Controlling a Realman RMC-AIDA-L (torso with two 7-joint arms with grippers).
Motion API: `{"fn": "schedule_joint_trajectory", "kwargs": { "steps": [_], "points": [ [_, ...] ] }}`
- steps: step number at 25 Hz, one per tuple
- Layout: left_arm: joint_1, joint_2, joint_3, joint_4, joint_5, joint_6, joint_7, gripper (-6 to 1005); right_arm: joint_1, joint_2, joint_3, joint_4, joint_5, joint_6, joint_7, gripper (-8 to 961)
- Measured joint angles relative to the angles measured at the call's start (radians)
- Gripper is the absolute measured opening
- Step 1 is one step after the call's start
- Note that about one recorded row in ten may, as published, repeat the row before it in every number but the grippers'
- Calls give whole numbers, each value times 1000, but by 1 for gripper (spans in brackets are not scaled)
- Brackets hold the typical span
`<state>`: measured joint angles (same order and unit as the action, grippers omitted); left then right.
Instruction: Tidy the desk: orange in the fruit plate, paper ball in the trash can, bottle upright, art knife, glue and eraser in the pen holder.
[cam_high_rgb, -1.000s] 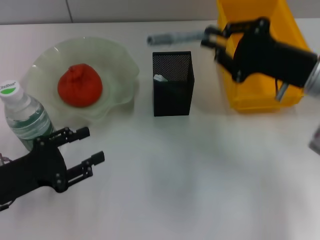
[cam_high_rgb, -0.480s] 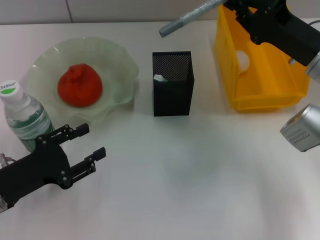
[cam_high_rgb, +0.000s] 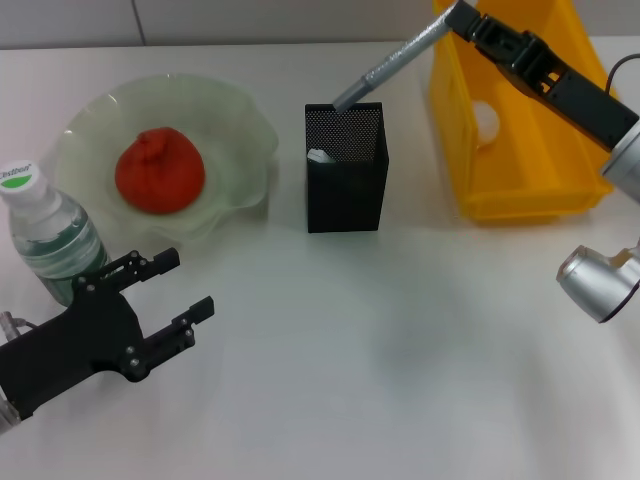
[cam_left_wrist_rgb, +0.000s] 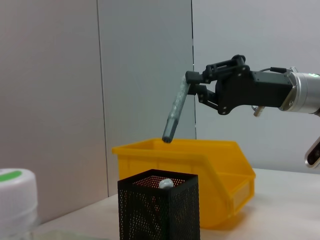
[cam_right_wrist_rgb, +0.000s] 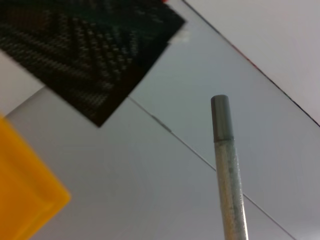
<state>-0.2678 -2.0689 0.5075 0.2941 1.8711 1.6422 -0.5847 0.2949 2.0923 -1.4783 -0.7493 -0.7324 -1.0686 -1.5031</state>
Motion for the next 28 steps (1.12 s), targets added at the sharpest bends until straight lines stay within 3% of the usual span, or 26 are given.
{"fn": "schedule_joint_trajectory", "kwargs": {
  "steps": [8,15,28],
  "points": [
    [0,0,-7,-12,0,-6,21,643,7,0,-29,-8,-3,91,-145,142],
    [1,1,-6,-12,0,-8,22,642,20,-2,-90,-21,-5,184,-153,175],
    [-2,0,-7,-15,0,-17,32,643,54,-7,-138,-11,-6,222,-156,265]
  ]
}}
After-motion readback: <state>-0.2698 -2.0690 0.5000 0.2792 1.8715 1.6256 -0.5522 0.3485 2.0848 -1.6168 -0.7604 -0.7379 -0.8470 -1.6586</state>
